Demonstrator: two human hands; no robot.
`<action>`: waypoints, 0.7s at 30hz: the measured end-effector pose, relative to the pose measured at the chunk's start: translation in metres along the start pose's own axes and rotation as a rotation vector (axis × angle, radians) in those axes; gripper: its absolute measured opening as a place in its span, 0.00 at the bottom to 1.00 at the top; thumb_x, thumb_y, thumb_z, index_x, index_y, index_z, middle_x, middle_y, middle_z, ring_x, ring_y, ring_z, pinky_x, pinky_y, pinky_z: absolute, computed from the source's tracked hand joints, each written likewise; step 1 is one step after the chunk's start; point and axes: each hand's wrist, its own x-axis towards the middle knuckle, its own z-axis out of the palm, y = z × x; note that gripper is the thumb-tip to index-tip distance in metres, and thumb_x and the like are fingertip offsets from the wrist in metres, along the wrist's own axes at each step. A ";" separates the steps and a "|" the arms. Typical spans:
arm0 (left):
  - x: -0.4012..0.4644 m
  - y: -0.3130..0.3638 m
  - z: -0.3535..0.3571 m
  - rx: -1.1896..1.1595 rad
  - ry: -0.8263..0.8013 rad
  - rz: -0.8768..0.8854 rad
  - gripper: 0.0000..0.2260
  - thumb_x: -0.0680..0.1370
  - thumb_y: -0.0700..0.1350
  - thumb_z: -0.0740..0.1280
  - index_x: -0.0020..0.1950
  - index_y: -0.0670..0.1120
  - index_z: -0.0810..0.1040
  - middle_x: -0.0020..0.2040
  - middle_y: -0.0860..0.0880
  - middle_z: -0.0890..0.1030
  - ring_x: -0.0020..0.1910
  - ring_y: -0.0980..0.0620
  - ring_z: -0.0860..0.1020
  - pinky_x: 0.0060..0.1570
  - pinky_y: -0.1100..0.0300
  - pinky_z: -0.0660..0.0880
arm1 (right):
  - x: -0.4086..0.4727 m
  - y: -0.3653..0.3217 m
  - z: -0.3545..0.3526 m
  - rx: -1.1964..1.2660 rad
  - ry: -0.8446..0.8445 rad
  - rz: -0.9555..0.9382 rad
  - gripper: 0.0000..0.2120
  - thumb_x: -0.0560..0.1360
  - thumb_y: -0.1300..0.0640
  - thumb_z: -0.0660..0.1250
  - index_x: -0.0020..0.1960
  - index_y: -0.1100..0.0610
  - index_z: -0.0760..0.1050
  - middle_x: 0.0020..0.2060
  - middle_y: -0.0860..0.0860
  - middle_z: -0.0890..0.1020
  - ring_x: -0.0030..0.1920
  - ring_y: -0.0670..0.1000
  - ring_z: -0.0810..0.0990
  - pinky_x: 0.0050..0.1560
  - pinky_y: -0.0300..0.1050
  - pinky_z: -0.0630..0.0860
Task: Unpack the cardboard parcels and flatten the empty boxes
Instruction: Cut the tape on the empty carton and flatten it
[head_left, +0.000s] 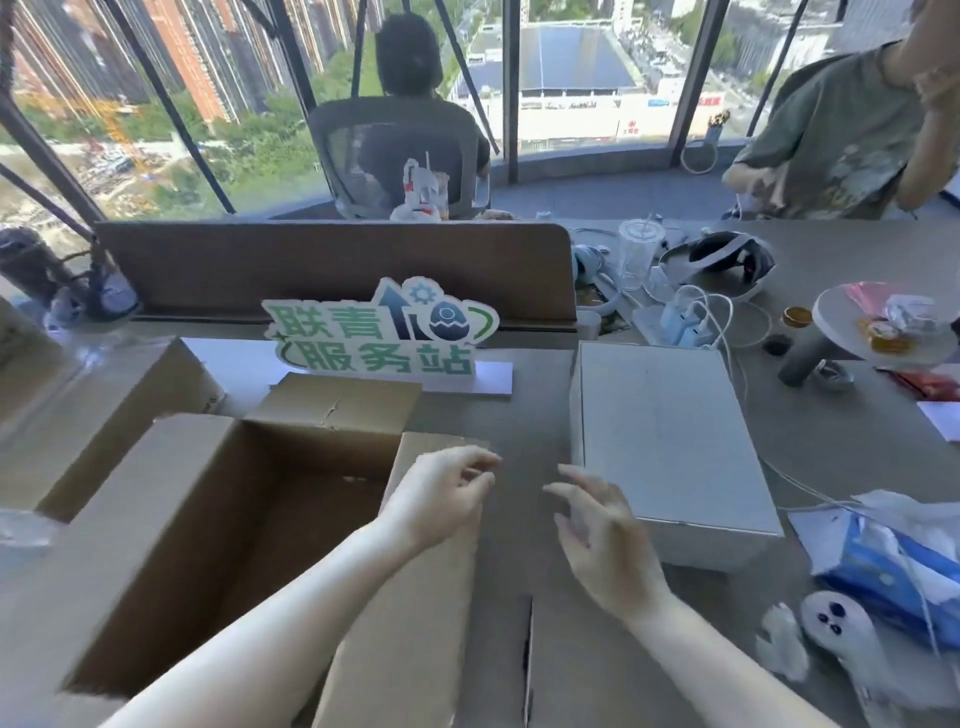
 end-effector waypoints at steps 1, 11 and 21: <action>-0.018 -0.018 -0.018 0.018 0.028 0.003 0.10 0.78 0.43 0.68 0.58 0.49 0.83 0.51 0.55 0.84 0.49 0.62 0.81 0.56 0.63 0.76 | -0.008 -0.018 0.012 0.016 -0.035 -0.060 0.15 0.74 0.63 0.68 0.59 0.51 0.80 0.65 0.45 0.77 0.62 0.49 0.74 0.58 0.43 0.75; -0.172 -0.218 -0.167 0.350 0.129 0.209 0.09 0.75 0.41 0.69 0.51 0.51 0.85 0.49 0.58 0.83 0.55 0.57 0.79 0.58 0.63 0.73 | -0.070 -0.139 0.096 -0.129 -0.077 -0.269 0.14 0.71 0.60 0.68 0.54 0.49 0.82 0.62 0.43 0.79 0.61 0.47 0.77 0.67 0.52 0.68; -0.228 -0.301 -0.204 0.519 -0.266 0.461 0.27 0.74 0.37 0.60 0.70 0.58 0.74 0.74 0.62 0.66 0.79 0.59 0.50 0.76 0.56 0.46 | -0.142 -0.180 0.128 -0.361 -0.306 -0.283 0.25 0.68 0.48 0.70 0.65 0.42 0.75 0.77 0.45 0.62 0.78 0.50 0.58 0.76 0.52 0.53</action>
